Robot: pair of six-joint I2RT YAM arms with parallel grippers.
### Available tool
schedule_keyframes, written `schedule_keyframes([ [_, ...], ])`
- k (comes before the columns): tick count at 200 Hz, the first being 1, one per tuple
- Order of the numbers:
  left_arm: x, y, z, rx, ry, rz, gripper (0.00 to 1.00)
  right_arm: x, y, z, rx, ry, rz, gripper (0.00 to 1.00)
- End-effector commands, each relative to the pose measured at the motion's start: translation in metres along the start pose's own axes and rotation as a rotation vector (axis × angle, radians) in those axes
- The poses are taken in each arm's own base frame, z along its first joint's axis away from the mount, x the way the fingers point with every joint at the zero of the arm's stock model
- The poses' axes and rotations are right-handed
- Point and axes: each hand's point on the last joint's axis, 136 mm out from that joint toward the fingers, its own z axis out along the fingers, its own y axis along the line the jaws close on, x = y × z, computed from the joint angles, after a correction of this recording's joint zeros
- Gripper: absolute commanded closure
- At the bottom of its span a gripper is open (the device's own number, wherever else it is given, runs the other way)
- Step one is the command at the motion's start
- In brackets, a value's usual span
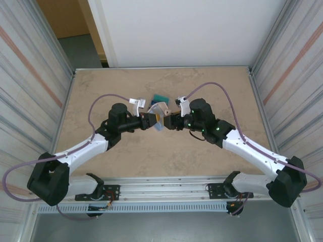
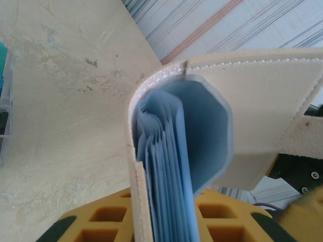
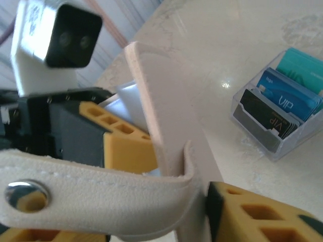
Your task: Take the credit cards out of the card holder
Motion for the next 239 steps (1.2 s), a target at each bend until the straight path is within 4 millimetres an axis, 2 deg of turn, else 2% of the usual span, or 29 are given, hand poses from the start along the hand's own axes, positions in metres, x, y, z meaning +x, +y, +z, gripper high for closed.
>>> schedule_keyframes([
  [1,-0.025,-0.027,-0.011,0.064,-0.049,0.017,0.78,0.008,0.001,-0.006,0.035,0.009,-0.162,0.42],
  [39,-0.025,-0.033,-0.012,0.099,-0.009,-0.024,0.78,0.021,0.001,0.003,0.081,0.053,-0.276,0.34],
  [102,-0.021,-0.041,-0.011,0.146,0.038,-0.051,0.76,0.032,0.003,0.020,0.093,0.105,-0.320,0.29],
  [131,-0.019,-0.041,-0.011,0.146,0.045,-0.056,0.78,0.031,0.005,0.023,0.078,0.092,-0.307,0.30],
  [171,-0.017,-0.042,-0.010,0.155,0.057,-0.051,0.79,0.031,0.009,0.023,0.050,0.084,-0.287,0.40],
  [203,-0.016,-0.041,-0.010,0.156,0.063,-0.042,0.79,0.026,0.016,0.017,-0.035,0.058,-0.237,0.42],
  [239,-0.016,-0.046,-0.011,0.179,0.069,-0.035,0.80,0.021,0.010,0.010,-0.070,0.031,-0.169,0.41],
])
